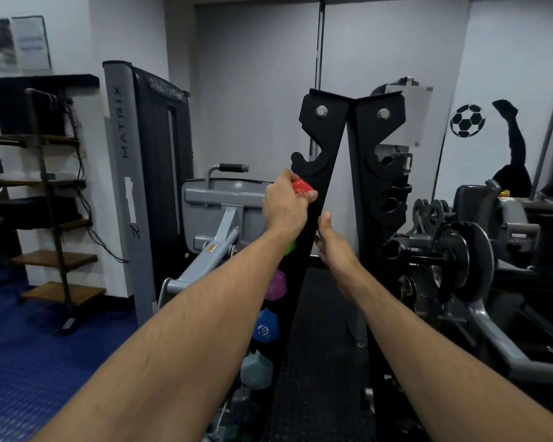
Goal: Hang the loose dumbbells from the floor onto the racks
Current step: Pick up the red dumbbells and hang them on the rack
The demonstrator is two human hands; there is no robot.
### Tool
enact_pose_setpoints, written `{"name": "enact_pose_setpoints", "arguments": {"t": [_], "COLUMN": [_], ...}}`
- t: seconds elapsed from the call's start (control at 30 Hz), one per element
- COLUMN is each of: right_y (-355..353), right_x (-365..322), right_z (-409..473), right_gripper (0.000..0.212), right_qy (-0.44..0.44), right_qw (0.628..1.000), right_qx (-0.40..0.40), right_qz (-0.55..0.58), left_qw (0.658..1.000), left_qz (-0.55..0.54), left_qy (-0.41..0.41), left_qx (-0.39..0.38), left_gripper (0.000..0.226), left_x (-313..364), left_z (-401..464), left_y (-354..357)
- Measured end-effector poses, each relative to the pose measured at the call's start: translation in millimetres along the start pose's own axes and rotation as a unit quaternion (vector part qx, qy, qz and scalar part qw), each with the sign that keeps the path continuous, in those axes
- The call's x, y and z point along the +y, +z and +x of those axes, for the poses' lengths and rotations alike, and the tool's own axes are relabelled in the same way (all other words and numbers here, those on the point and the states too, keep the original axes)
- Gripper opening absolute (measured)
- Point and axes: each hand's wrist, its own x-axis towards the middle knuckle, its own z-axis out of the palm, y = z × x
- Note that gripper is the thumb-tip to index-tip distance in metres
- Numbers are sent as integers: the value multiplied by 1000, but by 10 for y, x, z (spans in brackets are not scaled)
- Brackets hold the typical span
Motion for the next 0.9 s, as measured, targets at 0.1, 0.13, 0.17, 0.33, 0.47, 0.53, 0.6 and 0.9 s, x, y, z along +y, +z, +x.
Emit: {"name": "enact_pose_setpoints", "arguments": {"t": [0.1, 0.13, 0.17, 0.33, 0.47, 0.53, 0.6, 0.9], "right_y": [-17, -28, -28, -57, -63, -70, -74, -79], "right_x": [20, 32, 30, 29, 22, 10, 13, 32], "right_z": [13, 25, 28, 23, 12, -11, -20, 9], "right_gripper": [68, 69, 69, 69, 68, 66, 66, 66], "right_qy": [5, 7, 8, 1, -4, -7, -7, -7], "right_qw": [1000, 1000, 1000, 1000, 1000, 1000, 1000, 1000], "right_qx": [1, 1, 0, -14, -16, -17, -19, -21], "right_qz": [-2, 0, 2, -5, -4, 1, 5, -5], "left_qw": [999, 999, 998, 993, 1000, 998, 992, 999], "left_qz": [38, 46, 52, 98, 12, -49, -96, -22], "left_qy": [14, 20, 27, 68, 10, -29, -50, -27], "left_qx": [8, 9, 11, 11, 26, 41, 64, -1], "left_gripper": [38, 38, 38, 32, 30, 28, 26, 41], "left_x": [-25, -39, -53, -122, -166, -139, -113, -200], "left_z": [-95, -122, -140, -191, -154, -108, -47, 277], "left_y": [85, 115, 127, 126, 122, 115, 95, 27]}}
